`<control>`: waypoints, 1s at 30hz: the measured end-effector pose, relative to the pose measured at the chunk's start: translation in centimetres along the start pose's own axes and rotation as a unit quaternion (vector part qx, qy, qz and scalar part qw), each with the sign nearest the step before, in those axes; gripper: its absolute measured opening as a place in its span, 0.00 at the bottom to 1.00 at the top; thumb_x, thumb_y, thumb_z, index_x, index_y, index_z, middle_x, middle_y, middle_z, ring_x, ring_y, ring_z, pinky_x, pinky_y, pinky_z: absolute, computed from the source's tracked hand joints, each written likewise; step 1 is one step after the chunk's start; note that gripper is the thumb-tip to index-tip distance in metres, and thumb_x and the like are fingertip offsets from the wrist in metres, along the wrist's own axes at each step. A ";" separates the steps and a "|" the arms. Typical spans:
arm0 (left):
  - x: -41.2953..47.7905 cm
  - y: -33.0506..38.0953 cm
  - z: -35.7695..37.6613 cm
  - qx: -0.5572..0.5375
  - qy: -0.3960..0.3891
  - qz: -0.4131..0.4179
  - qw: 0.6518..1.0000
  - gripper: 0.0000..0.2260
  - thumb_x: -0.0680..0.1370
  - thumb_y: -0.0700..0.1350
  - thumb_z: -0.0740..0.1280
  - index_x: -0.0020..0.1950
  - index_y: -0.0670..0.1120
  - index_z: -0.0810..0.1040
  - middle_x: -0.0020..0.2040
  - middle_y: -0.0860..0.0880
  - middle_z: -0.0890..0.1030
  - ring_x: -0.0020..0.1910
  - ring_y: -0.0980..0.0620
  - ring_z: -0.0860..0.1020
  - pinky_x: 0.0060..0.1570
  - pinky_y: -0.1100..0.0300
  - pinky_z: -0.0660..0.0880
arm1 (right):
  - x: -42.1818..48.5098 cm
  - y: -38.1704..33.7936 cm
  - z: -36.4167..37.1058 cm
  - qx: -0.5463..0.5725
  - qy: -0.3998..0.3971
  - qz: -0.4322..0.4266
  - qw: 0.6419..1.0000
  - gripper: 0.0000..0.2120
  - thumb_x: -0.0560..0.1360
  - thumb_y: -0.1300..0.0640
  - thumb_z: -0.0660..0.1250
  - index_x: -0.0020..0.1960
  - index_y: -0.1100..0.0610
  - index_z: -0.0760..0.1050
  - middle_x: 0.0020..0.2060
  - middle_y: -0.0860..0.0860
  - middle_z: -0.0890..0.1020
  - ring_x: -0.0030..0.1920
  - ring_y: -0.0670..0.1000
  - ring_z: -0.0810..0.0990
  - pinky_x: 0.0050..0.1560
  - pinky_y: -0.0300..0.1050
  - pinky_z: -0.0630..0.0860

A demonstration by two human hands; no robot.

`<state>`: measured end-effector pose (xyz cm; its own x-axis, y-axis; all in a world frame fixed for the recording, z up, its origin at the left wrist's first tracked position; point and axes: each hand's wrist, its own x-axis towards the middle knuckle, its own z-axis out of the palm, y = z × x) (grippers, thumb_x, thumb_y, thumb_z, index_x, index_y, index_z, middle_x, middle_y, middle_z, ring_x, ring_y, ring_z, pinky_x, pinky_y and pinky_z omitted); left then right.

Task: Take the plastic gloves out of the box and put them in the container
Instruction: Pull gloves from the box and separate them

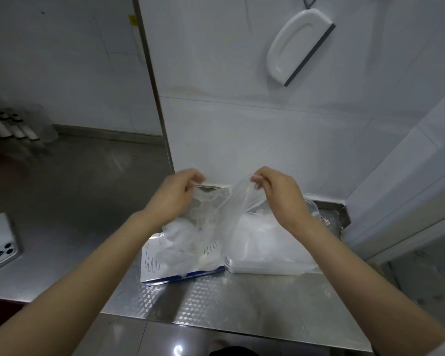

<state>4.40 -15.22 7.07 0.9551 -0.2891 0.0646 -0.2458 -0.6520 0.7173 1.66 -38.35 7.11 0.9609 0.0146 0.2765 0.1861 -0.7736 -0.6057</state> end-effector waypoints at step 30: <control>1.5 0.0 3.3 -0.164 -0.045 -0.132 0.977 0.04 0.78 0.41 0.66 0.44 0.43 0.77 0.38 0.49 0.79 0.36 0.54 0.75 0.30 0.70 0.69 | -0.9 2.6 -1.0 0.328 -0.034 0.195 0.924 0.09 0.76 0.62 0.66 0.37 0.62 0.77 0.22 0.43 0.73 0.21 0.41 0.69 0.25 0.32 0.69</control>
<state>5.25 -17.98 4.84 0.9561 -0.2116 -0.2029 0.0870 -0.4562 0.8856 1.08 -41.06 6.04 0.9876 -0.1272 -0.0922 -0.1142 -0.1787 -0.9773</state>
